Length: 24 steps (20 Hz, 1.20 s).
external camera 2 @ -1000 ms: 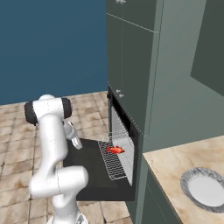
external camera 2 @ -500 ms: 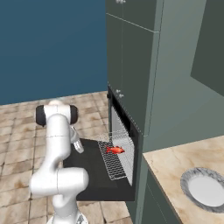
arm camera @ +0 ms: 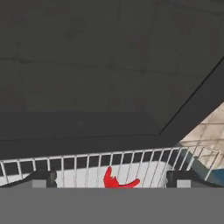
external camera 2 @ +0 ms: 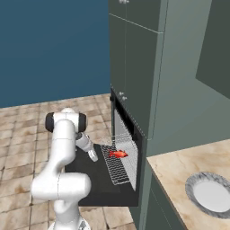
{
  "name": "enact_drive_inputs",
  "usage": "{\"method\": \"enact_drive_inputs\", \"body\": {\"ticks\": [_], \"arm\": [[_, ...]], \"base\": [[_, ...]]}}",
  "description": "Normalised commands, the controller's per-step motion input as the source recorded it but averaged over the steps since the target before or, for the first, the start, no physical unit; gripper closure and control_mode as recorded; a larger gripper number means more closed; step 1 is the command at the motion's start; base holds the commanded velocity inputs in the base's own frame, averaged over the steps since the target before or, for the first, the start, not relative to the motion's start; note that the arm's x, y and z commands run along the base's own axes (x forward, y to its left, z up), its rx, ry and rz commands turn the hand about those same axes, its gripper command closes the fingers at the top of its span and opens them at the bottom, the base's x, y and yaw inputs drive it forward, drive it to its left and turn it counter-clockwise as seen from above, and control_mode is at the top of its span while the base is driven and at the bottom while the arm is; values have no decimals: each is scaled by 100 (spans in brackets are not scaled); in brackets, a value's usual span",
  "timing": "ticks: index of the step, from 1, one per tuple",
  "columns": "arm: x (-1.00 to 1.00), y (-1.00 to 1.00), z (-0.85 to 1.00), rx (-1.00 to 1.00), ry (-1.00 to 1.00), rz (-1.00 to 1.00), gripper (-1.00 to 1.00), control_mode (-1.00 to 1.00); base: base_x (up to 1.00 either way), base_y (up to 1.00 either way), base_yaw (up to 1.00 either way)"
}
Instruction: Place the fish on the bottom rack of the oven, and slide the tray back inside. Close the oven door.
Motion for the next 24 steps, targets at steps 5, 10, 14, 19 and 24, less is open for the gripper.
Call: {"method": "enact_drive_inputs", "body": {"ticks": [5,10,14,19,24], "arm": [[0,-38,-100,0,0,0,-100,-100],[0,-36,-89,-2,0,0,-100,-100],[3,-84,-22,-1,0,0,-100,-100],[7,-100,-1,0,0,0,-100,-100],[13,-100,0,0,0,0,-100,-100]], "base": [[0,0,0],[0,0,0],[0,0,0],[0,0,0],[0,0,0]]}}
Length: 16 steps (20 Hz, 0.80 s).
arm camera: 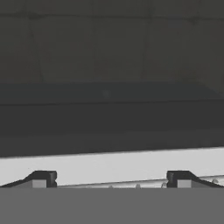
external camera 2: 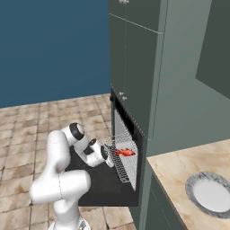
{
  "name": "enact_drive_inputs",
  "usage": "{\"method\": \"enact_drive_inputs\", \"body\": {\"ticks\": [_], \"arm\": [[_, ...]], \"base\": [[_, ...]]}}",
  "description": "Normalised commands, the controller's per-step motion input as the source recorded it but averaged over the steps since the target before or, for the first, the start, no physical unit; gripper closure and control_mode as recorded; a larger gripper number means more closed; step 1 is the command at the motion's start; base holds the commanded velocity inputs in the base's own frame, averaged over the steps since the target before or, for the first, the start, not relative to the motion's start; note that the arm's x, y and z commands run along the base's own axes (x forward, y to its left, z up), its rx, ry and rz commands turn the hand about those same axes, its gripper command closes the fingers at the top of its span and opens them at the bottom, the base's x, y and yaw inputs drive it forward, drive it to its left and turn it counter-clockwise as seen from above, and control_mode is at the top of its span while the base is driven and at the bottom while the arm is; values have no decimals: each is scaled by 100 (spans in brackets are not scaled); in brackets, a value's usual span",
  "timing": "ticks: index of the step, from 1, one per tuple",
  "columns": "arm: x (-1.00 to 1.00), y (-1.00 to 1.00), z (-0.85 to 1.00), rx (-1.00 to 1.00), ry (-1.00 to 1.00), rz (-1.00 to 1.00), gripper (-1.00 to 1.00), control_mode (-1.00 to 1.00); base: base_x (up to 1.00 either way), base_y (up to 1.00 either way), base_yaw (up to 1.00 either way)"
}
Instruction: Place the fish on the bottom rack of the oven, and slide the tray back inside. Close the oven door.
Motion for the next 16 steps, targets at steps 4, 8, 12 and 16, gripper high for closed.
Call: {"method": "enact_drive_inputs", "body": {"ticks": [4,8,12,16], "arm": [[13,-100,0,0,0,0,-100,-100],[6,-100,-2,0,0,0,-100,-100],[2,-100,0,0,0,0,-100,-100],[-10,-44,29,1,0,1,-100,-100]], "base": [[0,0,0],[0,0,0],[0,0,0],[0,0,0]]}}
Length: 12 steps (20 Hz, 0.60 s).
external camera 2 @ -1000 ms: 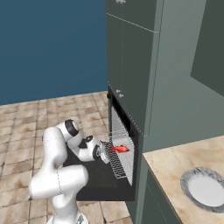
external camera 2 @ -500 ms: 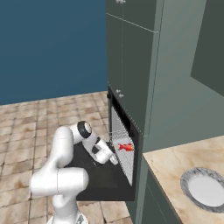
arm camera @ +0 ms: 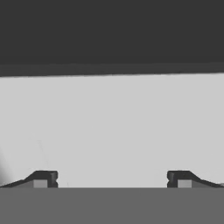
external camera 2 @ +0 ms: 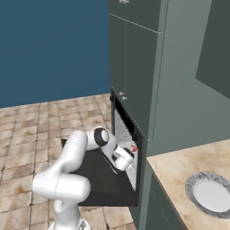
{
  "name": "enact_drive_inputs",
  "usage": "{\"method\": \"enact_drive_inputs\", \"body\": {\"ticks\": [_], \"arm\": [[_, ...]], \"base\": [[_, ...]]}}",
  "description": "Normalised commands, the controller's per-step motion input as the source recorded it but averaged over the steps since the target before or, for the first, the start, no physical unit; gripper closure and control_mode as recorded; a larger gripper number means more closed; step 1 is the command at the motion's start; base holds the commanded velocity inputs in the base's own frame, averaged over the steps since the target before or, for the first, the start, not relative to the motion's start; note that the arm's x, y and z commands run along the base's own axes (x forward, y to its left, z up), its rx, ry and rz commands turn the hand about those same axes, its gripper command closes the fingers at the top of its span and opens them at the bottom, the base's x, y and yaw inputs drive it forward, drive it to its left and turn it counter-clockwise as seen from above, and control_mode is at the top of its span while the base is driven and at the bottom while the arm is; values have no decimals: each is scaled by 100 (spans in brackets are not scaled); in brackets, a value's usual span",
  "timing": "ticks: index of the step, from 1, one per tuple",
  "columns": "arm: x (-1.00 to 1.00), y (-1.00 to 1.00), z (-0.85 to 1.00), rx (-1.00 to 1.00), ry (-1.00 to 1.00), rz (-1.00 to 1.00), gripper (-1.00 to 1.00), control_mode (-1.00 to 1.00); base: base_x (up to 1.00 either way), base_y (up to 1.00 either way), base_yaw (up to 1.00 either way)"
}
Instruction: Place the fish on the bottom rack of the oven, and slide the tray back inside. Close the oven door.
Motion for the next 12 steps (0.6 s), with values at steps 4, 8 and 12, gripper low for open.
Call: {"method": "enact_drive_inputs", "body": {"ticks": [4,8,12], "arm": [[-66,39,61,0,-2,11,-100,-100],[-92,100,29,-6,0,13,-100,-100],[-100,100,0,-11,0,14,-100,-100]], "base": [[0,0,0],[0,0,0],[0,0,0]]}}
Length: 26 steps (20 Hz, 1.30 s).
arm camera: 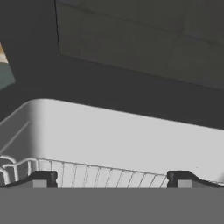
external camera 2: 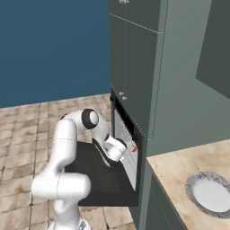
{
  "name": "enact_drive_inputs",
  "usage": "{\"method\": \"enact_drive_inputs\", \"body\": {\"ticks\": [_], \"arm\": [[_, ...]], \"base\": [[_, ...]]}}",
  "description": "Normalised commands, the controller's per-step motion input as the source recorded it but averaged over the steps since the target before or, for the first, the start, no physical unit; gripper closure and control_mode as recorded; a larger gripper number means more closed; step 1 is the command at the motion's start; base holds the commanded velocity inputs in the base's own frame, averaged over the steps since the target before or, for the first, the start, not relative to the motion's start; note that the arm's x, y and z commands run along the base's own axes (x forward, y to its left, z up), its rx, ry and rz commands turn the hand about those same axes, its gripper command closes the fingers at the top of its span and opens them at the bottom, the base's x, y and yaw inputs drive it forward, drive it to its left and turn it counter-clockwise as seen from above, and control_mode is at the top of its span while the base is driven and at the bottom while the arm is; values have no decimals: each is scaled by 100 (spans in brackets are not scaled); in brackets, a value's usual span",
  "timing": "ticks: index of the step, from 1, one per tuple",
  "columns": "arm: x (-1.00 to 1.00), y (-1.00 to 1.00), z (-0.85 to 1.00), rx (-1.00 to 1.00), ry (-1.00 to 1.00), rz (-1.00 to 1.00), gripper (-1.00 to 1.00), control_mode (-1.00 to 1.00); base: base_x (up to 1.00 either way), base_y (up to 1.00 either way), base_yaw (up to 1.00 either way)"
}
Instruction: Place the fish on the bottom rack of the oven, and slide the tray back inside. Close the oven door.
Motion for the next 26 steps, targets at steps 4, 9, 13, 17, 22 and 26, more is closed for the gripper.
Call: {"method": "enact_drive_inputs", "body": {"ticks": [4,9,13,17,22,26], "arm": [[-90,100,3,-10,0,12,-100,-100],[-57,100,44,-4,-2,5,-100,-100],[-56,100,66,0,-22,0,-100,-100],[-61,100,74,1,-46,0,-100,-100],[-84,100,80,0,-54,-3,-100,-100],[-73,100,96,0,-55,-4,-100,-100]], "base": [[0,0,0],[0,0,0],[0,0,0],[0,0,0],[0,0,0],[0,0,0]]}}
